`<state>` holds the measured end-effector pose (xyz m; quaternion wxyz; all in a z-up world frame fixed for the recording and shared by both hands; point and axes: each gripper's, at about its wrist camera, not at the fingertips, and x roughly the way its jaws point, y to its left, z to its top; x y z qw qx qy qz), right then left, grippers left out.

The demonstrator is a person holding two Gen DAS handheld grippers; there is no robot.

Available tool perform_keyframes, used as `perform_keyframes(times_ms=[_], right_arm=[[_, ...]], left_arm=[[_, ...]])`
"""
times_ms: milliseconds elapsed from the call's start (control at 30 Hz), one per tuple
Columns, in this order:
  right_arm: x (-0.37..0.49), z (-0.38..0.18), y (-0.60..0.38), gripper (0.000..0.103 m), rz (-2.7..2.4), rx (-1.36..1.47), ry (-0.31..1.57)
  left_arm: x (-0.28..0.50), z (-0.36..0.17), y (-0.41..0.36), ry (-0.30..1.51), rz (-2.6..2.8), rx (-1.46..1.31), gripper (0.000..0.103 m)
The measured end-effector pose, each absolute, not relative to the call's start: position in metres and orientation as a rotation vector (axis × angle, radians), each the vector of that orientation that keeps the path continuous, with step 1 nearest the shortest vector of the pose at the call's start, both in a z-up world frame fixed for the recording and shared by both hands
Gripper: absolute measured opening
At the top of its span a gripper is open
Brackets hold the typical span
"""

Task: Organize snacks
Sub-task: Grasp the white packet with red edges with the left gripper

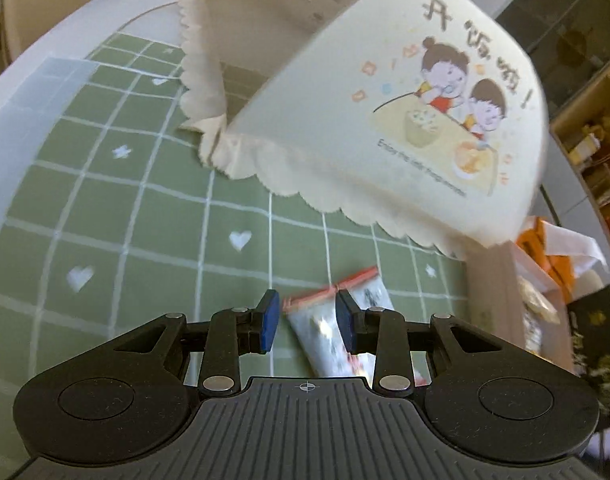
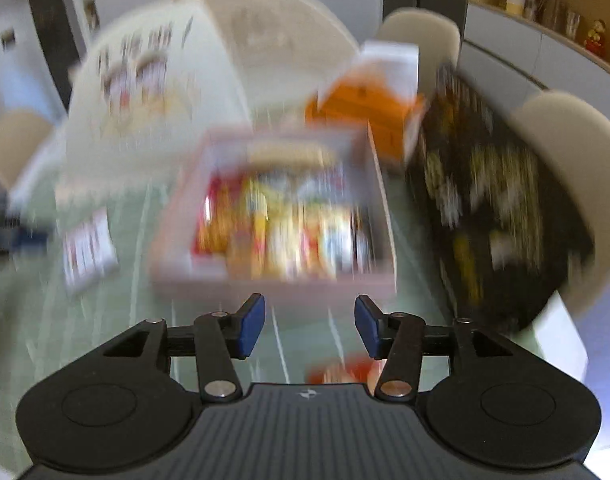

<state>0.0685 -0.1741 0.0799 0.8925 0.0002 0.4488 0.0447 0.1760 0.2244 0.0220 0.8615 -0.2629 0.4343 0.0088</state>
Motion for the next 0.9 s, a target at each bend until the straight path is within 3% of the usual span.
perform_keyframes(times_ms=[267, 567, 700, 900], right_arm=[[0.023, 0.068, -0.186, 0.05, 0.025, 0.022, 0.973], [0.04, 0.065, -0.137, 0.053, 0.183, -0.093, 0.933], [0.051, 0.054, -0.144, 0.053, 0.111, -0.131, 0.904], [0.06, 0.04, -0.178, 0.053, 0.038, 0.001, 0.951]], left_arm=[[0.204, 0.008, 0.17, 0.916, -0.166, -0.333, 0.033], [0.115, 0.015, 0.093, 0.977, -0.574, -0.004, 0.032], [0.078, 0.026, 0.103, 0.997, -0.46, -0.128, 0.032], [0.042, 0.017, 0.156, 1.073, -0.213, -0.573, 0.032]])
